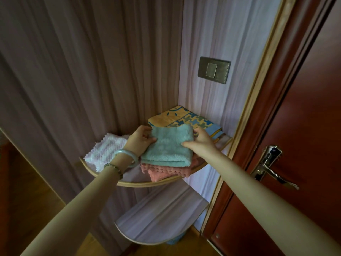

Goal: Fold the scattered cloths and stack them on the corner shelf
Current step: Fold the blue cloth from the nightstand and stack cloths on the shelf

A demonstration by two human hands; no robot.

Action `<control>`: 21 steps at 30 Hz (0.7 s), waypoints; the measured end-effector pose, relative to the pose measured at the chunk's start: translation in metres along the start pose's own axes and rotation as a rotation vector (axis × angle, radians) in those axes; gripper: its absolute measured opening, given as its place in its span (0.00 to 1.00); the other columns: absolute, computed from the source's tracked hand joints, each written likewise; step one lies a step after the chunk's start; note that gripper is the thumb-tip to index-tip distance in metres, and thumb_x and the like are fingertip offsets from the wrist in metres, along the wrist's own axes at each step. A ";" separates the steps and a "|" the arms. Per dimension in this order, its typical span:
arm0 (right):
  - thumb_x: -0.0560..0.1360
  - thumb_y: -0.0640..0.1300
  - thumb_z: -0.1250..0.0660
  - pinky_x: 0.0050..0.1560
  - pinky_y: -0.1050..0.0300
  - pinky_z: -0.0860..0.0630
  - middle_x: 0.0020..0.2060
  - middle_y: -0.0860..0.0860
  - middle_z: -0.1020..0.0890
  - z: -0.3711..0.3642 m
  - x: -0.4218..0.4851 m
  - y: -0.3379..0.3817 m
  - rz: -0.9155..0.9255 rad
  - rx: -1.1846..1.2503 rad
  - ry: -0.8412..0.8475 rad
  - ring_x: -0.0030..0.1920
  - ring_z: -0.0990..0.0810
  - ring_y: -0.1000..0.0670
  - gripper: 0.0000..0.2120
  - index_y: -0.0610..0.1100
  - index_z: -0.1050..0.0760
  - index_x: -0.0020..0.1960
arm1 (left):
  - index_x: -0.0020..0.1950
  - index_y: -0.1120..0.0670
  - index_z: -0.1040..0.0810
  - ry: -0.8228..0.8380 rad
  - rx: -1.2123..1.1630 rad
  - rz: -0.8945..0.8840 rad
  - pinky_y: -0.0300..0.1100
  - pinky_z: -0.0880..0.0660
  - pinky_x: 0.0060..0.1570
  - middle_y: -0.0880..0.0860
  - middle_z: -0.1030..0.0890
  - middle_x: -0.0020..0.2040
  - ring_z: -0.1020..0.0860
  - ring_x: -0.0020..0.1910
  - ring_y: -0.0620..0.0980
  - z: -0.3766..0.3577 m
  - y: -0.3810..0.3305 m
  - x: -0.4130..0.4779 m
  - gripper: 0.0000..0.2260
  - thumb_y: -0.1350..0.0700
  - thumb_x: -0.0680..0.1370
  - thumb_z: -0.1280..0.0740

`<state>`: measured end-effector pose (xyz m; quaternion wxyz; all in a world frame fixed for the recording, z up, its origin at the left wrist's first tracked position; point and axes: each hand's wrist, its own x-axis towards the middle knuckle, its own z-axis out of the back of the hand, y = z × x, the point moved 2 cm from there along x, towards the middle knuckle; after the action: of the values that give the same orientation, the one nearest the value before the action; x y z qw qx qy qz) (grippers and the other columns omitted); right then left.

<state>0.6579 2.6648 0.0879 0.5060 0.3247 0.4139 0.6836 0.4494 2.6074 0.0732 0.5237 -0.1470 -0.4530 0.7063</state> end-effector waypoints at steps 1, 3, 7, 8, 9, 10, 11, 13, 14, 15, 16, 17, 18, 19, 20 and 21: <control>0.64 0.41 0.24 0.51 0.54 0.25 0.48 0.50 0.22 0.000 -0.002 -0.002 -0.003 -0.020 0.002 0.52 0.21 0.47 0.24 0.42 0.30 0.57 | 0.60 0.61 0.26 0.008 0.011 0.012 0.31 0.33 0.45 0.54 0.22 0.49 0.26 0.46 0.48 -0.002 0.002 0.000 0.18 0.61 0.72 0.27; 0.67 0.39 0.26 0.48 0.59 0.29 0.50 0.49 0.23 -0.002 -0.007 -0.008 -0.021 -0.044 0.021 0.53 0.23 0.48 0.23 0.41 0.30 0.59 | 0.61 0.61 0.26 0.039 0.046 0.047 0.35 0.32 0.48 0.54 0.22 0.49 0.24 0.47 0.51 -0.008 0.008 -0.001 0.19 0.59 0.72 0.27; 0.67 0.40 0.25 0.54 0.53 0.25 0.51 0.48 0.22 0.000 -0.010 -0.009 -0.060 0.011 0.050 0.53 0.22 0.48 0.21 0.42 0.29 0.56 | 0.59 0.62 0.25 0.033 0.020 0.053 0.38 0.29 0.49 0.54 0.22 0.47 0.23 0.48 0.53 -0.006 0.007 0.000 0.19 0.60 0.71 0.26; 0.67 0.38 0.25 0.55 0.51 0.24 0.51 0.47 0.21 0.002 -0.008 -0.007 -0.062 0.057 0.051 0.52 0.21 0.47 0.20 0.42 0.29 0.55 | 0.59 0.62 0.25 0.017 -0.008 0.036 0.36 0.28 0.47 0.55 0.22 0.48 0.24 0.47 0.51 -0.003 0.003 0.000 0.19 0.61 0.71 0.26; 0.67 0.36 0.25 0.54 0.50 0.23 0.51 0.45 0.20 0.004 -0.006 -0.003 -0.053 0.120 0.051 0.50 0.20 0.47 0.19 0.42 0.28 0.53 | 0.59 0.63 0.25 0.001 -0.043 0.017 0.31 0.28 0.45 0.55 0.22 0.48 0.24 0.46 0.50 0.002 -0.002 0.001 0.18 0.62 0.71 0.26; 0.67 0.33 0.26 0.52 0.51 0.22 0.50 0.44 0.19 0.007 -0.005 0.002 -0.044 0.195 0.062 0.47 0.19 0.48 0.17 0.39 0.27 0.53 | 0.59 0.63 0.25 -0.013 -0.092 0.007 0.27 0.28 0.42 0.54 0.21 0.48 0.24 0.45 0.48 0.007 -0.008 0.001 0.18 0.62 0.71 0.26; 0.67 0.31 0.27 0.49 0.54 0.22 0.48 0.44 0.18 0.011 -0.005 0.008 -0.042 0.264 0.077 0.43 0.19 0.49 0.16 0.36 0.25 0.53 | 0.59 0.63 0.25 -0.018 -0.158 0.008 0.26 0.27 0.40 0.53 0.21 0.46 0.23 0.43 0.45 0.013 -0.014 0.002 0.18 0.63 0.71 0.26; 0.68 0.29 0.29 0.41 0.63 0.21 0.43 0.46 0.18 0.021 -0.006 0.022 -0.012 0.337 0.095 0.36 0.19 0.56 0.16 0.32 0.24 0.56 | 0.60 0.61 0.26 0.000 -0.322 0.032 0.28 0.26 0.36 0.51 0.20 0.43 0.21 0.37 0.38 0.027 -0.027 0.002 0.18 0.64 0.72 0.27; 0.69 0.28 0.30 0.35 0.69 0.24 0.40 0.48 0.19 0.028 -0.006 0.030 0.018 0.333 0.097 0.32 0.20 0.61 0.15 0.32 0.23 0.55 | 0.60 0.61 0.25 0.015 -0.384 0.040 0.30 0.24 0.36 0.50 0.19 0.42 0.20 0.36 0.38 0.034 -0.034 0.003 0.17 0.64 0.72 0.28; 0.70 0.29 0.30 0.30 0.72 0.28 0.37 0.50 0.20 0.034 -0.007 0.037 0.047 0.322 0.094 0.28 0.23 0.65 0.13 0.33 0.22 0.54 | 0.59 0.61 0.24 0.024 -0.414 0.036 0.32 0.24 0.35 0.49 0.18 0.41 0.20 0.35 0.38 0.040 -0.040 0.003 0.16 0.64 0.72 0.28; 0.70 0.29 0.30 0.26 0.73 0.31 0.35 0.51 0.21 0.038 -0.006 0.041 0.073 0.324 0.087 0.25 0.25 0.66 0.12 0.34 0.22 0.54 | 0.58 0.61 0.22 0.024 -0.414 0.018 0.32 0.23 0.35 0.47 0.17 0.39 0.20 0.34 0.38 0.047 -0.046 0.004 0.14 0.64 0.72 0.28; 0.70 0.29 0.30 0.25 0.73 0.33 0.35 0.51 0.22 0.042 -0.006 0.045 0.090 0.340 0.083 0.23 0.25 0.66 0.12 0.34 0.22 0.53 | 0.55 0.60 0.20 0.018 -0.396 -0.008 0.32 0.24 0.36 0.45 0.16 0.37 0.20 0.35 0.38 0.052 -0.051 0.004 0.12 0.64 0.72 0.28; 0.70 0.29 0.30 0.24 0.73 0.33 0.35 0.51 0.21 0.045 -0.006 0.048 0.101 0.356 0.086 0.24 0.25 0.66 0.12 0.36 0.23 0.53 | 0.51 0.57 0.19 0.013 -0.378 -0.029 0.33 0.24 0.38 0.44 0.16 0.35 0.20 0.35 0.38 0.057 -0.055 0.004 0.09 0.63 0.72 0.28; 0.70 0.30 0.30 0.25 0.72 0.32 0.35 0.51 0.21 0.046 -0.007 0.051 0.111 0.363 0.087 0.25 0.24 0.66 0.11 0.37 0.23 0.52 | 0.47 0.55 0.18 0.013 -0.376 -0.040 0.35 0.23 0.40 0.44 0.16 0.35 0.19 0.36 0.39 0.060 -0.058 0.003 0.06 0.63 0.72 0.28; 0.71 0.31 0.31 0.26 0.72 0.30 0.36 0.51 0.20 0.047 -0.007 0.053 0.118 0.365 0.093 0.28 0.22 0.65 0.10 0.39 0.23 0.51 | 0.44 0.53 0.18 0.015 -0.388 -0.043 0.37 0.22 0.42 0.45 0.17 0.36 0.19 0.37 0.41 0.062 -0.060 0.001 0.04 0.62 0.72 0.28; 0.71 0.32 0.31 0.29 0.70 0.29 0.37 0.52 0.19 0.046 -0.008 0.054 0.113 0.363 0.102 0.32 0.20 0.62 0.08 0.41 0.22 0.49 | 0.42 0.52 0.19 0.018 -0.404 -0.038 0.40 0.22 0.42 0.45 0.17 0.36 0.19 0.37 0.43 0.063 -0.061 0.000 0.04 0.61 0.73 0.28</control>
<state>0.6771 2.6599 0.1567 0.3785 0.3982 0.5365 0.6406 0.4434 2.5798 0.1558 0.5008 -0.2469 -0.5835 0.5898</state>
